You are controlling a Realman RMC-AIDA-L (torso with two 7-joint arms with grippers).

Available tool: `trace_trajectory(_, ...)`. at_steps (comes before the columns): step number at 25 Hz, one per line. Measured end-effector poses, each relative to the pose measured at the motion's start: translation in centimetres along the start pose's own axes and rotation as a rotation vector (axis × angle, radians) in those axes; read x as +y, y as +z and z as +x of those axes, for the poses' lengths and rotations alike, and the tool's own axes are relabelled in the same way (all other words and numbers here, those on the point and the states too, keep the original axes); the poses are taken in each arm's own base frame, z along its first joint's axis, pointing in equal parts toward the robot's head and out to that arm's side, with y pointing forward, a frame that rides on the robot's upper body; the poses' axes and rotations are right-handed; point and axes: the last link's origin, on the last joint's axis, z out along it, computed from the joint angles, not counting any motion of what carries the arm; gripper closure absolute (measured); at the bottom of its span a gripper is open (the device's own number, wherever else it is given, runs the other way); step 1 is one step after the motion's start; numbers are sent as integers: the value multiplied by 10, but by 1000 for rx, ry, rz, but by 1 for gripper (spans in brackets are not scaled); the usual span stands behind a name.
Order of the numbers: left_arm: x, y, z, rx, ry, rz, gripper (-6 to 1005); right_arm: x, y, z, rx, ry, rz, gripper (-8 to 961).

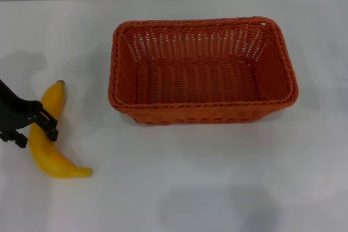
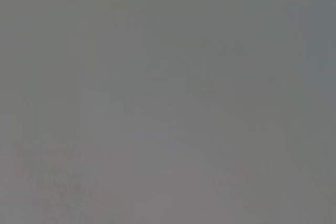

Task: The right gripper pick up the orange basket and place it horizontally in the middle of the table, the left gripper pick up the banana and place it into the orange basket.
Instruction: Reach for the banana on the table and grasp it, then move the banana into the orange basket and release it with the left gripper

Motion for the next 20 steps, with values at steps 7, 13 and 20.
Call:
trace_trajectory(7, -2, 2, 0, 9, -4, -5, 328, -3, 0, 0, 1, -5, 4, 96)
trace_trajectory(13, 2, -3, 5, 41, 48, -46, 481, -5, -1, 0, 2, -3, 11, 96)
trace_trajectory(20, -2, -29, 20, 186, 90, -147, 482, -11, -4, 0, 0, -15, 26, 96)
